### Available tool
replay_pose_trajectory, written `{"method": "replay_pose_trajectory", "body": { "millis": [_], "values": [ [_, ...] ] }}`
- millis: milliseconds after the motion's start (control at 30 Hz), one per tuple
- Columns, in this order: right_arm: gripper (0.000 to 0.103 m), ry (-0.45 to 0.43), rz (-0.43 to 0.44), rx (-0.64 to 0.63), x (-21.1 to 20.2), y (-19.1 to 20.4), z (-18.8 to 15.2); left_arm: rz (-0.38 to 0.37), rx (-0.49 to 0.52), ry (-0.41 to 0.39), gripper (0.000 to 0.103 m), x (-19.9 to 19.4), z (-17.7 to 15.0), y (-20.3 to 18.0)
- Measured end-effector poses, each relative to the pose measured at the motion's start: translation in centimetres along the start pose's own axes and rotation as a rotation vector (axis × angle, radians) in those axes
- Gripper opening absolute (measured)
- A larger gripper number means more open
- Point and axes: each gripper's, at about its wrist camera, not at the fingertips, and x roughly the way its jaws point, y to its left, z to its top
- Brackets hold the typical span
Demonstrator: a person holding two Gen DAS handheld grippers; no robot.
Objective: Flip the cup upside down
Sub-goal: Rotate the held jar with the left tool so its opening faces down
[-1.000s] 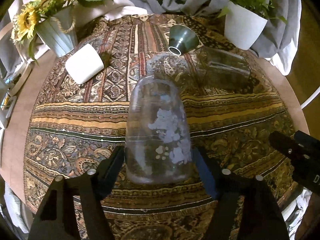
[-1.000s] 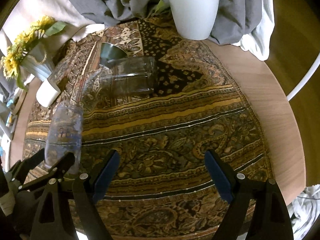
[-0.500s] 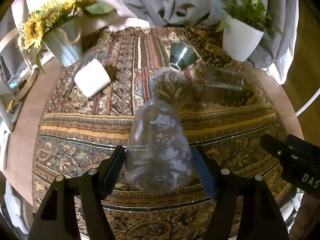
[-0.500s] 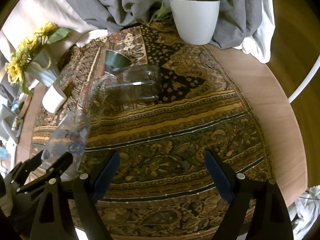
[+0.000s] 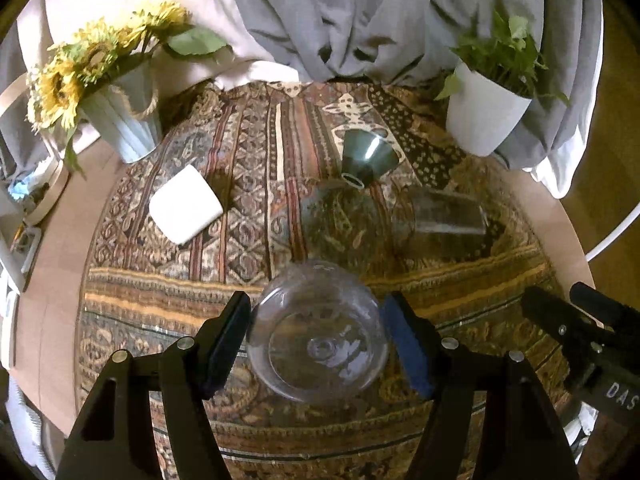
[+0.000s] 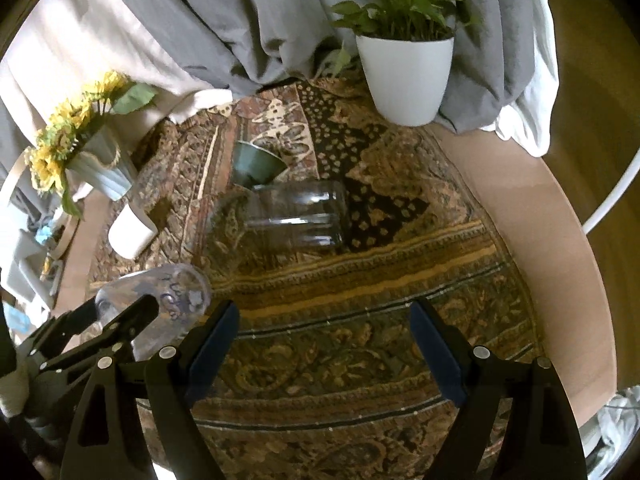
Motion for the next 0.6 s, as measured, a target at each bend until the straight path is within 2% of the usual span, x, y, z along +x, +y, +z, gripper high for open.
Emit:
{"method": "replay_pose_trajectory", "body": {
  "millis": [600],
  "values": [
    [0.087, -0.034, -0.019, 0.004, 1.2, 1.1, 3.5, -0.026, 0.007, -0.008, 0.068, 2.5, 4.1, 0.3]
  ]
}}
